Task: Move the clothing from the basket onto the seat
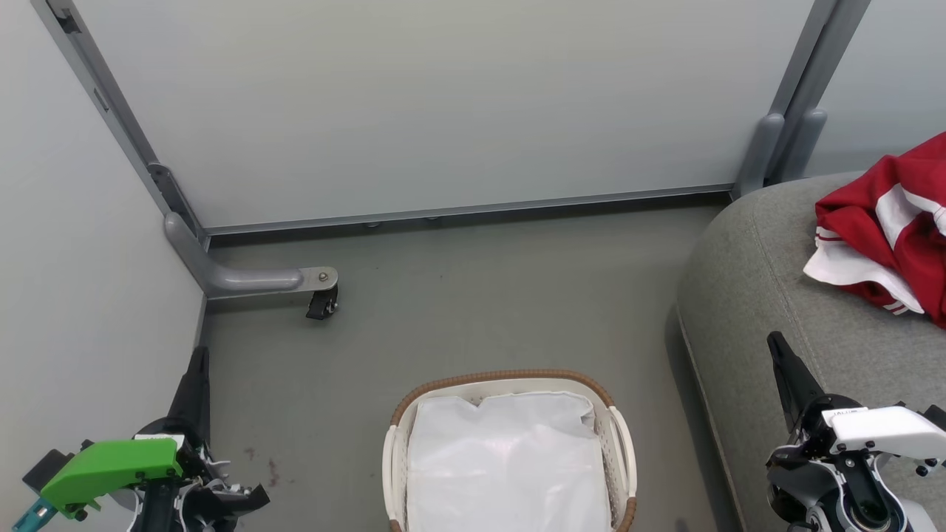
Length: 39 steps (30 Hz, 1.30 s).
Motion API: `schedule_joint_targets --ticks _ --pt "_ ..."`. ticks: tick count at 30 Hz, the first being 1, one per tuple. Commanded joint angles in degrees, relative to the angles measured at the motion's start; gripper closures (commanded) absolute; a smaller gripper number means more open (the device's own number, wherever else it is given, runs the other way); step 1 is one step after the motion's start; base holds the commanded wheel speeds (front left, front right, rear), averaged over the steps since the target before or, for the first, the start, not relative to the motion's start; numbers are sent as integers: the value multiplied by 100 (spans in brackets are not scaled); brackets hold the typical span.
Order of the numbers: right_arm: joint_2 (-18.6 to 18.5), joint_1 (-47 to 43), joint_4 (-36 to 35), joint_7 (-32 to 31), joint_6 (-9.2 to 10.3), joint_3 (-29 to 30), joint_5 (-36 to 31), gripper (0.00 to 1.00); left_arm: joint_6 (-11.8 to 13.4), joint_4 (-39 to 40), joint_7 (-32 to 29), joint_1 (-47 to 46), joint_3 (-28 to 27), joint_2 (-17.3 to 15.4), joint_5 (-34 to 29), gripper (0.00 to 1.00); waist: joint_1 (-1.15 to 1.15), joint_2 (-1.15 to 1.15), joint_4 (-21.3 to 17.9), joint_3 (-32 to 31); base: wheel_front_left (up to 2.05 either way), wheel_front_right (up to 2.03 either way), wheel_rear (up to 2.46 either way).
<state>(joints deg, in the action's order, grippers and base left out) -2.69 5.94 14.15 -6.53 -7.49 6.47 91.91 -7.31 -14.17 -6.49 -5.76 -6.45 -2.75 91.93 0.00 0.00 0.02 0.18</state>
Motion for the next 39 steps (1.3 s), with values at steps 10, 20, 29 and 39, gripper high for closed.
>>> schedule_joint_targets --ticks 10,20,29,39 --pt "-36 48 -27 -20 1 15 59 100 -33 21 -27 -74 -24 -22 57 100 0 0 -2 0 0 0 0" --pt "-36 48 -27 -20 0 15 59 100 -33 21 -27 -74 -23 -22 57 100 0 0 -2 0 0 0 0" --pt "-36 48 -26 -20 1 15 59 100 -33 22 -26 -74 -23 -22 57 100 0 0 -2 0 0 0 0" --pt "-36 48 -26 -20 0 15 60 100 -33 21 -26 -74 -23 -22 57 100 0 0 -2 0 0 0 0"
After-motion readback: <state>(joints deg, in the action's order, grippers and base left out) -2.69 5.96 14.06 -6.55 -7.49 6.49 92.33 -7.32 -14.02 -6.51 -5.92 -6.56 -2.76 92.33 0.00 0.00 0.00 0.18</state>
